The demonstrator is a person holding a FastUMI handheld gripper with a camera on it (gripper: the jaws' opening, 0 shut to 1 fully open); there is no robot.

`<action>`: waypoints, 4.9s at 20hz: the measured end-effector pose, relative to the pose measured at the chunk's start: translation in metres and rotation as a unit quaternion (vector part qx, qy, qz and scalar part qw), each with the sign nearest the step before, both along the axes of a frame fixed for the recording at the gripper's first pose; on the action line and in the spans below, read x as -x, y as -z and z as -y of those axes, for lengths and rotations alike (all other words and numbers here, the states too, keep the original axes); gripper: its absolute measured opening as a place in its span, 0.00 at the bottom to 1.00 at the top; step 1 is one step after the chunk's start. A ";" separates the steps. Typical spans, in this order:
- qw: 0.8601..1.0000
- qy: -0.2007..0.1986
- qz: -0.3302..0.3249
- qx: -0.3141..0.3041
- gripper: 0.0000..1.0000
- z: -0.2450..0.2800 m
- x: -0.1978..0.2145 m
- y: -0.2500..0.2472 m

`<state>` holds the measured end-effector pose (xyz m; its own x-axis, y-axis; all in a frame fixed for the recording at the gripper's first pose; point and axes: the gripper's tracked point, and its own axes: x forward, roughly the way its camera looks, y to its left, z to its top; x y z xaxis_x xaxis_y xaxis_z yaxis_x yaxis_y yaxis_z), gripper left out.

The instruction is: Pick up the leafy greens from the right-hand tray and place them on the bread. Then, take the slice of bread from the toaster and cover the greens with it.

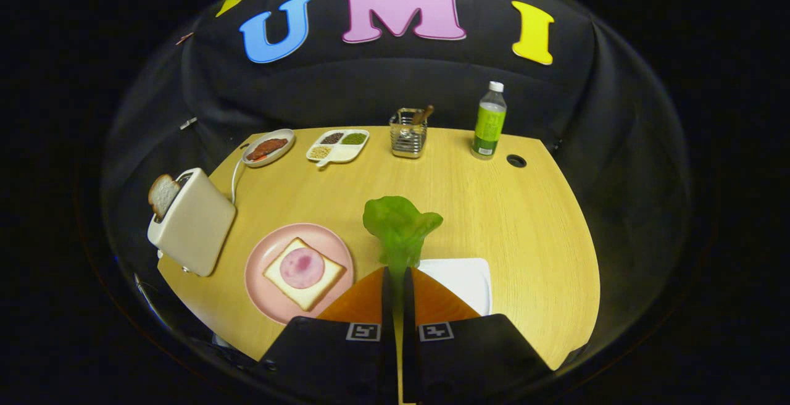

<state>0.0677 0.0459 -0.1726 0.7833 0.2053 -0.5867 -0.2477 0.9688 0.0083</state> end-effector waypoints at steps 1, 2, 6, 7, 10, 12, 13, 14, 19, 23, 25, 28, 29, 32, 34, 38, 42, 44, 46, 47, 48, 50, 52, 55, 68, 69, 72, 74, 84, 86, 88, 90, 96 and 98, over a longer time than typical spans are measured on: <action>1.000 -0.010 0.002 -0.004 0.08 -0.014 0.002 -0.005; 1.000 -0.020 0.002 -0.009 0.08 -0.028 0.004 -0.008; 0.998 -0.054 0.005 -0.015 0.08 -0.078 0.006 -0.011; 0.998 -0.061 0.003 -0.013 0.08 -0.089 0.006 -0.009; 0.997 -0.075 -0.006 -0.015 0.08 -0.115 0.007 0.003; 0.996 -0.082 -0.014 -0.017 0.08 -0.128 0.007 0.012; 0.996 -0.085 -0.019 -0.018 0.08 -0.134 0.007 0.018; 0.996 -0.088 -0.021 -0.020 0.08 -0.139 0.006 0.023; 0.995 -0.097 -0.031 -0.017 0.08 -0.156 0.006 0.053; 0.995 -0.087 -0.039 -0.008 0.14 -0.159 0.001 0.071; 0.996 -0.082 -0.039 0.004 0.17 -0.157 -0.002 0.077; 0.995 -0.079 -0.051 0.020 0.19 -0.153 -0.002 0.090; 0.995 -0.081 -0.054 0.023 0.22 -0.153 -0.001 0.093; 0.994 -0.081 -0.056 0.040 0.33 -0.150 0.002 0.098; 0.994 -0.079 -0.055 0.043 0.48 -0.151 0.001 0.100; 0.995 -0.079 -0.043 0.040 0.91 -0.153 0.002 0.092; 0.996 -0.078 -0.029 0.026 0.99 -0.157 0.005 0.073; 0.996 -0.082 -0.017 0.016 0.99 -0.163 0.006 0.058; 0.995 -0.098 0.003 0.020 1.00 -0.173 0.007 0.042; 0.994 -0.109 0.015 0.024 0.99 -0.180 0.008 0.034; 0.992 -0.120 0.026 0.024 0.99 -0.188 0.010 0.024; 0.988 -0.145 0.048 0.016 1.00 -0.212 0.016 0.002; 0.984 -0.168 0.063 0.005 0.99 -0.238 0.021 -0.019; 0.978 -0.196 0.073 -0.007 0.99 -0.275 0.026 -0.041; 0.944 -0.315 0.095 -0.009 0.99 -0.407 0.065 -0.062; 0.942 -0.322 0.094 -0.008 0.99 -0.416 0.067 -0.059; 0.938 -0.337 0.083 -0.013 0.99 -0.445 0.074 -0.053; 0.937 -0.341 0.082 -0.012 0.99 -0.462 0.073 -0.048; 0.949 -0.308 0.071 0.019 0.96 -0.498 0.031 -0.006; 0.952 -0.299 0.062 0.016 0.76 -0.497 0.027 -0.004; 0.954 -0.294 0.061 0.018 0.67 -0.497 0.026 -0.003; 0.955 -0.290 0.061 0.026 0.56 -0.494 0.025 -0.001; 0.964 -0.262 0.033 -0.003 0.17 -0.489 0.022 -0.005; 0.963 -0.267 0.039 -0.011 0.14 -0.489 0.022 -0.014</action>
<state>0.0458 0.5345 -0.1581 0.6040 0.6026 -0.5216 -0.7108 0.7033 -0.0106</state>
